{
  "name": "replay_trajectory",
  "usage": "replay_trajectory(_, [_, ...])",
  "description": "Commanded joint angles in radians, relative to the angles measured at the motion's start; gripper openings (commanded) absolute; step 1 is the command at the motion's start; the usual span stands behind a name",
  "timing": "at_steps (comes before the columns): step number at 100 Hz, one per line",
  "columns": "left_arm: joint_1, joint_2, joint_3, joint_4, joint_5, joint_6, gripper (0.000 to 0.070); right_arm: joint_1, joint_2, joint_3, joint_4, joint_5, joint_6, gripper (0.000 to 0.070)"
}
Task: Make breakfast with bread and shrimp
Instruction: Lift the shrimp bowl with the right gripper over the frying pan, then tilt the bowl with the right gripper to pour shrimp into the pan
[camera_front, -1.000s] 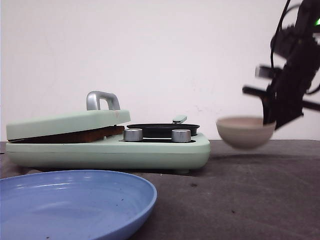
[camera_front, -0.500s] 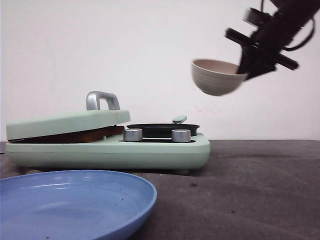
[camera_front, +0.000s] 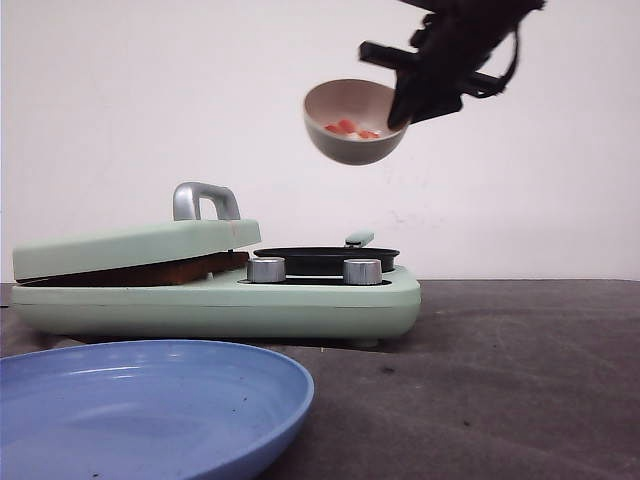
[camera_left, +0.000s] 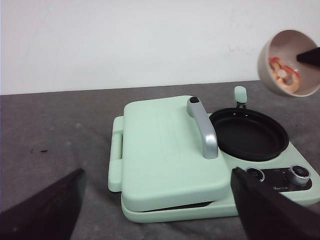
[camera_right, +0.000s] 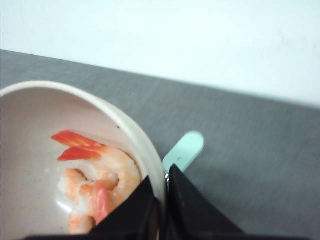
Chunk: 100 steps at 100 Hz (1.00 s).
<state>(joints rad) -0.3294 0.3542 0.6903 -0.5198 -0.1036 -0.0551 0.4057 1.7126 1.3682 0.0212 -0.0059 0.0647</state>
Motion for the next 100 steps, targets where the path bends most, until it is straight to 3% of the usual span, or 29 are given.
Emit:
replay_trajectory(1, [-0.003, 0.004, 0.008, 0.010, -0.005, -0.010, 0.0505, 0.026, 0.034, 0.020, 0.052, 0.069, -0.149, 0.0000])
replay_trajectory(22, [-0.003, 0.004, 0.008, 0.010, -0.005, -0.010, 0.0504, 0.089, 0.088, 0.020, 0.226, 0.232, -0.442, 0.0000])
replay_trajectory(42, [-0.003, 0.004, 0.008, 0.010, -0.004, -0.008, 0.0505, 0.146, 0.155, 0.020, 0.408, 0.401, -0.814, 0.0000])
replay_trajectory(67, [-0.003, 0.004, 0.008, 0.009, -0.004, 0.003, 0.0504, 0.176, 0.214, 0.020, 0.617, 0.423, -1.070, 0.0000])
replay_trajectory(100, [-0.003, 0.004, 0.008, 0.009, -0.004, 0.022, 0.0504, 0.196, 0.217, 0.020, 0.834, 0.423, -1.303, 0.0000])
